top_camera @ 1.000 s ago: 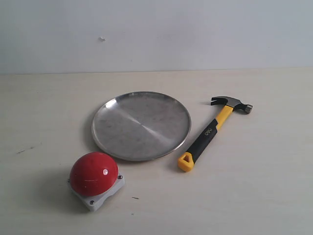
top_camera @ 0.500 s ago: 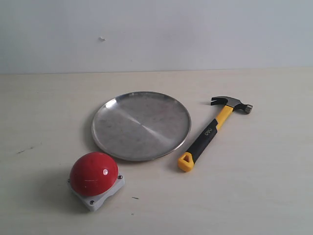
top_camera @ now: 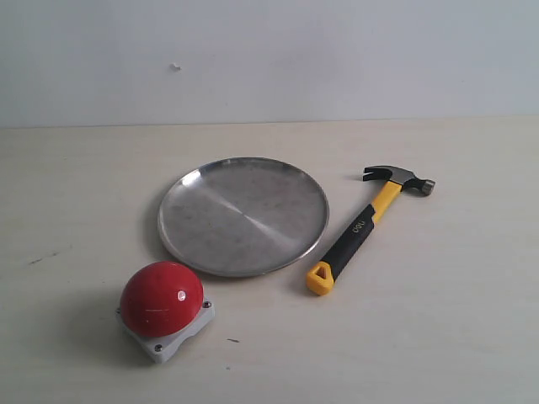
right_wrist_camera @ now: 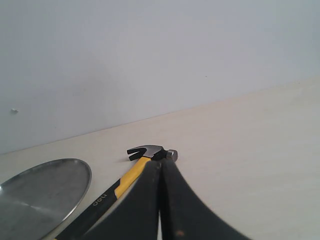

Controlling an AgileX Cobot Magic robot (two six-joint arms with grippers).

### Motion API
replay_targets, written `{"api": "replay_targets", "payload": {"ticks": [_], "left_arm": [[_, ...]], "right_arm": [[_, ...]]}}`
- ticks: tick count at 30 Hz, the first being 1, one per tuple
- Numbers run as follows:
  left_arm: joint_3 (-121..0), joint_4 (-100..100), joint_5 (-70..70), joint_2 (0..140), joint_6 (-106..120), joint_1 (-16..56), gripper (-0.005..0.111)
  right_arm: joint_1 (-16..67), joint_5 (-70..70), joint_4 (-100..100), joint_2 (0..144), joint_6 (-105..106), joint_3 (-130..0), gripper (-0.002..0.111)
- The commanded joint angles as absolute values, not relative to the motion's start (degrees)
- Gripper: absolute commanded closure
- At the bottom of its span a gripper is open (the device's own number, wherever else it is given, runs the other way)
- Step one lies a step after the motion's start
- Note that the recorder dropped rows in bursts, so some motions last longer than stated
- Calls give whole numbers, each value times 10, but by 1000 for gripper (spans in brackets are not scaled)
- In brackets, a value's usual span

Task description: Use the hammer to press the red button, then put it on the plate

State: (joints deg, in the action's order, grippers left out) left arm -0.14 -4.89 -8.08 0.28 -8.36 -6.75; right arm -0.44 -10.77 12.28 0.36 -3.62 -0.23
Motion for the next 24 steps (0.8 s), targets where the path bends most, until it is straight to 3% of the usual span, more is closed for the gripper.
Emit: {"api": "replay_targets", "payload": {"ticks": [1,7,24], "left_arm": [[0,-45,-81,0,-85,-68,107],[0,-45,-81,0,-85,-68,107],[0,-45,-81,0,-85,-68,107]], "right_arm": [[-8,-107,117,0,-28,0,108],[-8,-87,119,0,-30,0,108],[-8,235,208,0,-83,0,108]]}}
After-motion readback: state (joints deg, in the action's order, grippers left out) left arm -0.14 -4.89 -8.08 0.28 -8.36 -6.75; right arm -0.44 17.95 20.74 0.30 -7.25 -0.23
